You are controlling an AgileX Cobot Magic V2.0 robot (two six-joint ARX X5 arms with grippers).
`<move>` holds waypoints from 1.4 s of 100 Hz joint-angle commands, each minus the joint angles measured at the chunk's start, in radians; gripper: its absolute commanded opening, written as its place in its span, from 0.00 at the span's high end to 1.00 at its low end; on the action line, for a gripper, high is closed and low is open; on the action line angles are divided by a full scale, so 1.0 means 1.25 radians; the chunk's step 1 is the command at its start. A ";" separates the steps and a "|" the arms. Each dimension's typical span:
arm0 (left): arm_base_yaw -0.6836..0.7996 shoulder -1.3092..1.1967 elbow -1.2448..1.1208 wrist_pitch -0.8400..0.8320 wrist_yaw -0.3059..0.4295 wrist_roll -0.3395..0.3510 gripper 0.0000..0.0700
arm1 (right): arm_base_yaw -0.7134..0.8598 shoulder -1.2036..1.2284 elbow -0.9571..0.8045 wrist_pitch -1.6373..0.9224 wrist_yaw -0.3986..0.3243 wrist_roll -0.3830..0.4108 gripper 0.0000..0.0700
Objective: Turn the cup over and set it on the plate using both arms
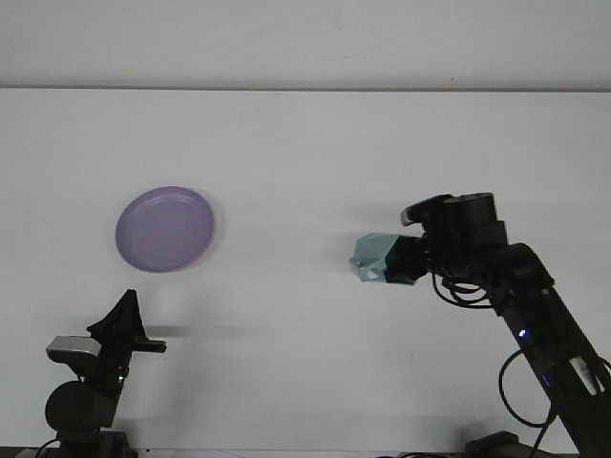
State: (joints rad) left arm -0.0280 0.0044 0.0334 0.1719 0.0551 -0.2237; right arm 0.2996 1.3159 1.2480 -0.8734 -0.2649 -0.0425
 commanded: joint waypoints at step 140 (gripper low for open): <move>0.001 -0.001 -0.002 0.032 -0.002 -0.028 0.98 | 0.288 0.381 0.291 -0.339 0.156 -0.092 0.56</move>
State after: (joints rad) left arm -0.0280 0.0044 0.0334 0.1780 0.0551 -0.2279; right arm 0.6659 1.8061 1.5639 -1.2781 -0.0746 -0.1505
